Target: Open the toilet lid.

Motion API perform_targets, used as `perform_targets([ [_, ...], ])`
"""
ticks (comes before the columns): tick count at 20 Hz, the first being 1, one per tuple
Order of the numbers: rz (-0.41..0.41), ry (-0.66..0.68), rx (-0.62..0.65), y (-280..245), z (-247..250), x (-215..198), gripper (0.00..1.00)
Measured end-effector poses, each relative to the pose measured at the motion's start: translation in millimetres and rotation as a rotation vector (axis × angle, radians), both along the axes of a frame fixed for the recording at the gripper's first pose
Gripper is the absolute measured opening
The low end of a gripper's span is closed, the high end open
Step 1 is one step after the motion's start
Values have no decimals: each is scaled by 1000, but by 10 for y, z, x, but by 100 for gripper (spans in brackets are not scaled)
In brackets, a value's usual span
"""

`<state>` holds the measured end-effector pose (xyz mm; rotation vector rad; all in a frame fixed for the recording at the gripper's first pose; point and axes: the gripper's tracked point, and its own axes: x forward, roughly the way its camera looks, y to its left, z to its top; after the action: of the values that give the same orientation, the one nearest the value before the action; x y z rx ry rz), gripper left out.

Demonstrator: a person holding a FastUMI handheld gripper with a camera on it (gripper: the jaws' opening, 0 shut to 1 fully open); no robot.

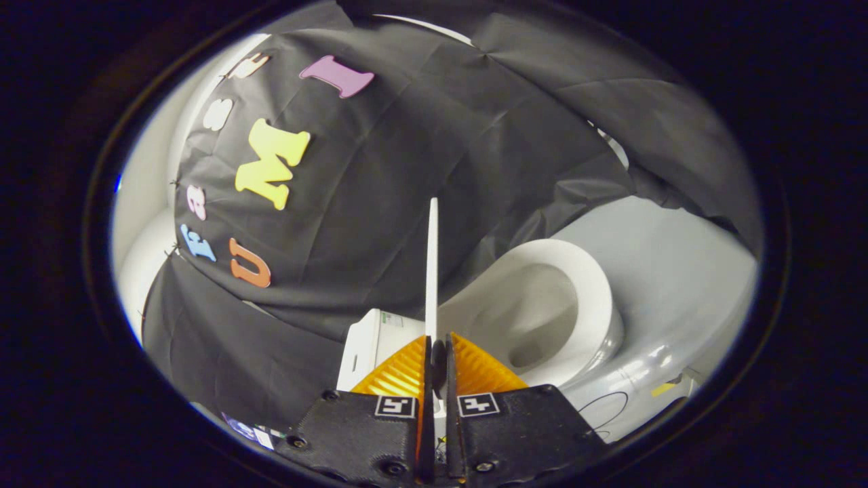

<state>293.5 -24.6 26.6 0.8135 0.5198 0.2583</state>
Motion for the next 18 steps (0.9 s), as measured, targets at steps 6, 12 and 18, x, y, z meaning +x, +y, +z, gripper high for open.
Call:
perform_targets([
  [6, 29, -39, -104, 350, 275, -39, 10],
  [12, 43, -58, -158, 632, 462, -77, 11],
  [18, 57, -80, -181, 890, 610, -104, 10],
])
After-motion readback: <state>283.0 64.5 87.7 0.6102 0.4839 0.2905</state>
